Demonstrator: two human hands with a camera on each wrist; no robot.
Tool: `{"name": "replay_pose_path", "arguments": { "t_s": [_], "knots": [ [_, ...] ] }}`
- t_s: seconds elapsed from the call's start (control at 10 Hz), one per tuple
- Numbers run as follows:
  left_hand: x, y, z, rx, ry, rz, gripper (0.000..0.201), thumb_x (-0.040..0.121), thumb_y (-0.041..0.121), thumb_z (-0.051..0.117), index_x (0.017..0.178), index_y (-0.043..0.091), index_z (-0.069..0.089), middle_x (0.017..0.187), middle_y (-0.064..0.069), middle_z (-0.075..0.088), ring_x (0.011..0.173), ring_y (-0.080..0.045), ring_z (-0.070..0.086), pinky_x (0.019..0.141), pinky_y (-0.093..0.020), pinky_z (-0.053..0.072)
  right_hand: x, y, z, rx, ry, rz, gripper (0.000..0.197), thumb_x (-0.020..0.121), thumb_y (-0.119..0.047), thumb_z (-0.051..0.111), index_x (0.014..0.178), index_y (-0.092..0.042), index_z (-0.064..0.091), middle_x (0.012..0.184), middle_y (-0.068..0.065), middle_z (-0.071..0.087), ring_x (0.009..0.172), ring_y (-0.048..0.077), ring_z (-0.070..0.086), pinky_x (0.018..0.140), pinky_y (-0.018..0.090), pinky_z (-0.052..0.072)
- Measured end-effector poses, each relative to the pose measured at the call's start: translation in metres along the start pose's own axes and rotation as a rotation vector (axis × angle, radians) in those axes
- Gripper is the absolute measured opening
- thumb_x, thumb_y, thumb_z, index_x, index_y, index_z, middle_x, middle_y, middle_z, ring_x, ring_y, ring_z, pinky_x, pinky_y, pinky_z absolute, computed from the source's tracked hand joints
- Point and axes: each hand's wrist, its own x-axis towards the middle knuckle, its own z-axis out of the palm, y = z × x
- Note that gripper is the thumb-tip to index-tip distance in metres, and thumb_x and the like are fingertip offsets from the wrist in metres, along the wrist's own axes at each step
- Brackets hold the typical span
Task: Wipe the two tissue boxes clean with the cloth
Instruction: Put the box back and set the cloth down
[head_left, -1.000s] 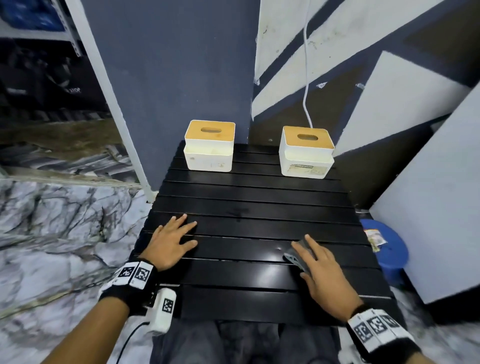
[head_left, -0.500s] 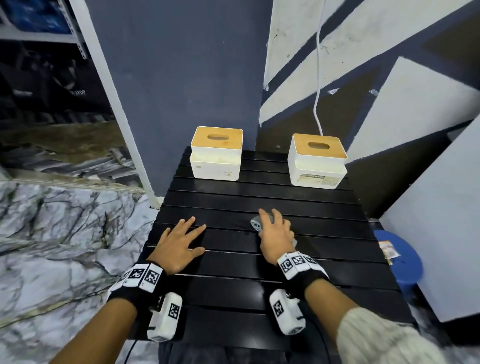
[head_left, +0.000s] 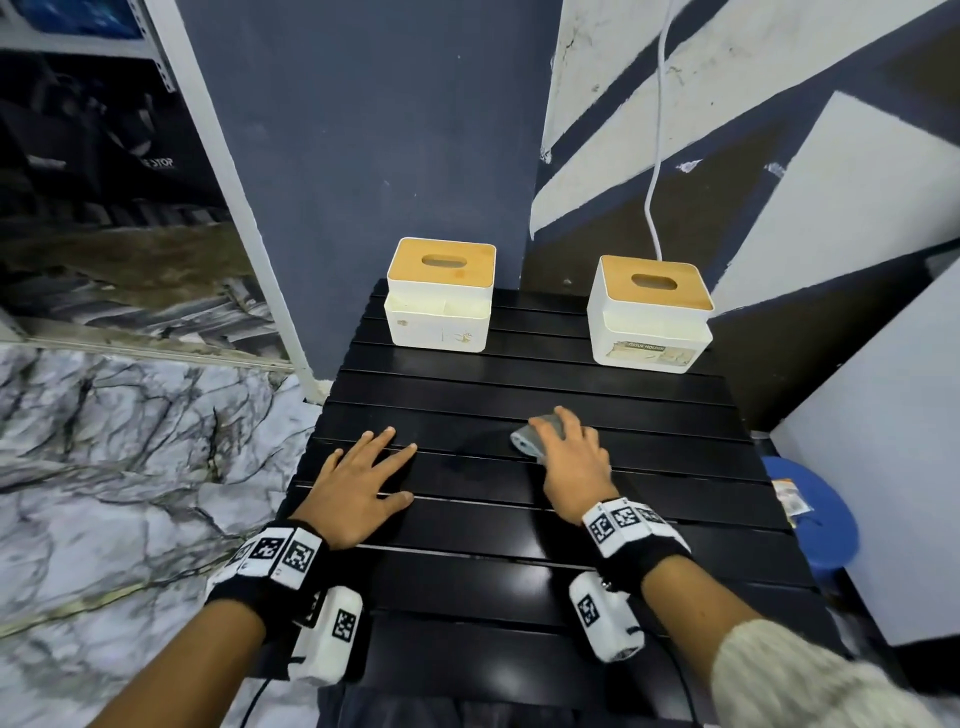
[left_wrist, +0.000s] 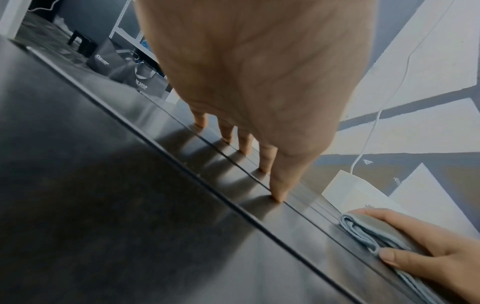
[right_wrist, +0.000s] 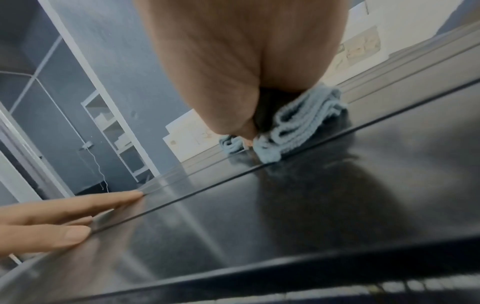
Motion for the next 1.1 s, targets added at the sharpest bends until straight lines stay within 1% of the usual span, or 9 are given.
{"name": "replay_pose_path", "arguments": {
  "t_s": [0.1,0.3,0.4,0.6,0.7,0.8,0.9,1.0,1.1],
  "knots": [
    [0.000,0.003,-0.001,-0.006,0.007,-0.005,0.065,0.102,0.050,0.046,0.158,0.040,0.015,0.170,0.006,-0.002,0.157,-0.017,-0.005,0.124,-0.044,0.002,-0.001,-0.002,-0.003,0.014,-0.019,0.015,0.071,0.085,-0.006,0.053,0.145,-0.031,0.026,0.158,0.003,0.006,0.131,0.034,0.026,0.103,0.046,0.033],
    [-0.004,0.015,-0.003,-0.021,0.001,-0.047,0.067,0.102,0.046,0.047,0.160,0.036,0.015,0.170,0.004,-0.003,0.157,-0.020,-0.006,0.125,-0.044,0.002,-0.042,-0.026,0.017,-0.015,-0.067,-0.253,0.074,0.085,-0.003,0.053,0.146,-0.035,0.025,0.158,-0.001,0.004,0.132,0.031,0.024,0.103,0.047,0.033],
    [-0.008,0.020,-0.003,-0.018,-0.020,-0.050,0.069,0.102,0.047,0.049,0.160,0.034,0.015,0.170,0.004,-0.004,0.157,-0.020,-0.006,0.125,-0.044,0.003,-0.066,-0.017,0.018,-0.030,-0.070,-0.298,0.075,0.084,0.000,0.050,0.146,-0.035,0.025,0.158,-0.001,0.006,0.132,0.030,0.025,0.104,0.046,0.033],
    [-0.028,0.022,0.001,-0.001,-0.077,-0.029,0.071,0.101,0.047,0.050,0.160,0.035,0.012,0.170,0.004,-0.006,0.156,-0.020,-0.007,0.124,-0.044,0.004,-0.106,0.041,0.009,0.015,-0.011,-0.152,0.067,0.087,-0.009,0.048,0.143,-0.037,0.027,0.156,-0.003,0.008,0.130,0.026,0.027,0.104,0.041,0.034],
    [-0.040,0.023,0.004,-0.006,-0.076,-0.021,0.071,0.100,0.047,0.051,0.160,0.036,0.013,0.170,0.005,-0.006,0.156,-0.019,-0.007,0.125,-0.044,0.005,-0.130,0.070,0.001,0.036,0.013,-0.076,0.061,0.088,-0.016,0.050,0.141,-0.038,0.031,0.152,-0.002,0.014,0.128,0.024,0.031,0.104,0.040,0.037],
    [-0.052,0.024,0.007,-0.006,-0.063,-0.013,0.071,0.101,0.047,0.051,0.160,0.035,0.014,0.170,0.005,-0.005,0.157,-0.019,-0.006,0.125,-0.042,0.006,-0.152,0.092,-0.003,0.058,0.053,-0.050,0.057,0.086,-0.020,0.054,0.138,-0.036,0.037,0.147,0.000,0.022,0.123,0.024,0.036,0.105,0.037,0.038],
    [-0.060,0.024,0.011,-0.003,-0.054,-0.006,0.071,0.101,0.047,0.051,0.160,0.035,0.013,0.169,0.005,-0.005,0.157,-0.019,-0.006,0.125,-0.042,0.005,-0.165,0.098,-0.004,0.067,0.051,-0.040,0.060,0.086,-0.022,0.055,0.140,-0.037,0.035,0.147,0.001,0.021,0.123,0.023,0.036,0.105,0.033,0.037],
    [-0.066,0.022,0.015,-0.046,-0.048,0.005,0.070,0.100,0.047,0.053,0.159,0.035,0.018,0.169,0.007,-0.003,0.157,-0.018,-0.005,0.126,-0.041,0.004,-0.164,0.096,-0.007,0.081,0.024,-0.012,0.064,0.087,-0.031,0.057,0.143,-0.041,0.027,0.152,0.000,0.014,0.130,0.023,0.030,0.106,0.036,0.036],
    [-0.085,0.009,0.028,-0.166,0.012,0.063,0.060,0.095,0.052,0.058,0.147,0.057,0.027,0.163,0.021,0.010,0.156,-0.014,0.006,0.125,-0.032,0.012,-0.165,0.097,-0.031,0.099,-0.027,0.041,0.070,0.085,-0.055,0.056,0.144,-0.045,0.019,0.154,-0.009,0.009,0.139,0.020,0.019,0.108,0.045,0.031]
  ]
}}
